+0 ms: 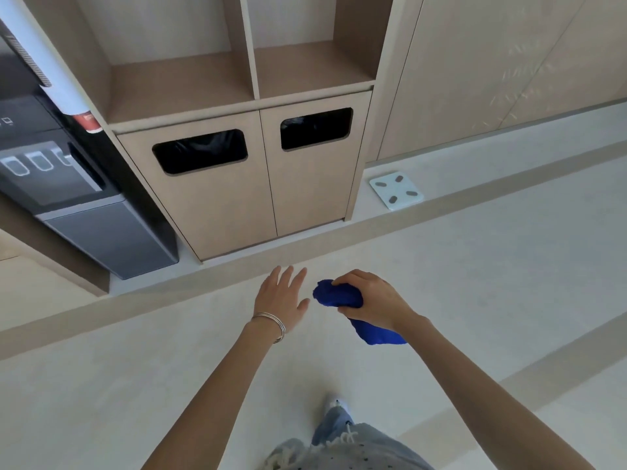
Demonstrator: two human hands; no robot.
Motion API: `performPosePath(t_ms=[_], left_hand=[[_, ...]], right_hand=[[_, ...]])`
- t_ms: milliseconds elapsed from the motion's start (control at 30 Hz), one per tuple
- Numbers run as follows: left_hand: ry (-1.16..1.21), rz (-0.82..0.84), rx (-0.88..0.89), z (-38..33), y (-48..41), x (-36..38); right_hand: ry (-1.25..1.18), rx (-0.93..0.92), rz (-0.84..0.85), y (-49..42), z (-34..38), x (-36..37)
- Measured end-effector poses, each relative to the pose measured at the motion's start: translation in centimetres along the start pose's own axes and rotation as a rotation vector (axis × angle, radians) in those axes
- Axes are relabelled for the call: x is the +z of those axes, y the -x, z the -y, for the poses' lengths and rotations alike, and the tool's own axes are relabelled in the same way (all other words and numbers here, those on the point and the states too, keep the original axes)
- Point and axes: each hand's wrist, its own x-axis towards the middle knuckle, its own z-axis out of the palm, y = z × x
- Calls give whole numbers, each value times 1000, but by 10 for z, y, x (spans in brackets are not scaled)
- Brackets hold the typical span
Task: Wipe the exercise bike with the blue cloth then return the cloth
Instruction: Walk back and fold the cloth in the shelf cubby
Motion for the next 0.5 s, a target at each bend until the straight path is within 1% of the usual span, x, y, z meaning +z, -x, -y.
performPosePath(t_ms=[100, 267, 500], left_hand=[[13, -7, -25, -6, -31, -9], [18, -25, -58, 7, -80, -23], [5, -12, -31, 36, -169, -43]], right_hand=[[28, -21, 21, -29, -18, -21], [3, -15, 18, -74, -39, -42], [8, -16, 7, -162, -56, -61]])
